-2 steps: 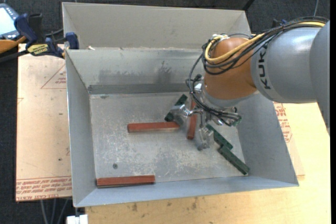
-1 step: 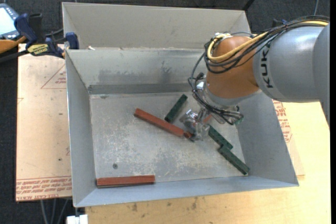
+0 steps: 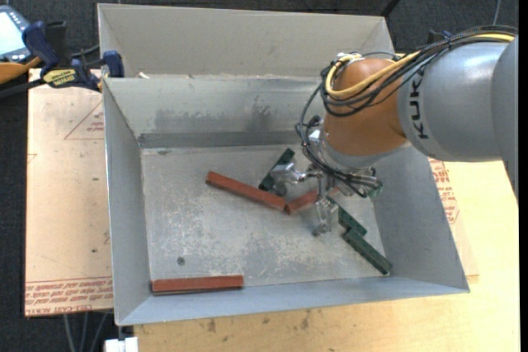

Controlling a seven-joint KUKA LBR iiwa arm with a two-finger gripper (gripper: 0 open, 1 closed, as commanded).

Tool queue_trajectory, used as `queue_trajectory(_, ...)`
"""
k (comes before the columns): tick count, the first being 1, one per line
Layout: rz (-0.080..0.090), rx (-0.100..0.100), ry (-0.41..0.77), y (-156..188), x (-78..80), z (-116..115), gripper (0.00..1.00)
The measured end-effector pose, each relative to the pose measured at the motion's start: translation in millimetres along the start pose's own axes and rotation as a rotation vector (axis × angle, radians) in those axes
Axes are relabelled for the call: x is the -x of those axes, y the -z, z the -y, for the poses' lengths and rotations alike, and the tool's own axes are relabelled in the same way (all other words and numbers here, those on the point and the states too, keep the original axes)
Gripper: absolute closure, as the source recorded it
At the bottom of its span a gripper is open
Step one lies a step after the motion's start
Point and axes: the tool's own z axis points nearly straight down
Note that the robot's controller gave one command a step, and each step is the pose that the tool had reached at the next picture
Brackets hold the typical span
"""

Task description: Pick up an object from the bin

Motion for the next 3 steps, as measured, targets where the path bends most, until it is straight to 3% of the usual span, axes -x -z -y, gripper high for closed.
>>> queue_trajectory(1,0.003,-0.003,-0.023,-3.8,32.3,61.4,0.00)
queue_trajectory(2,0.002,-0.002,0.419,84.0,-4.3,-11.8,0.00)
queue_trajectory(3,-0.003,0.004,0.048,-2.7,14.9,-6.2,0.00)
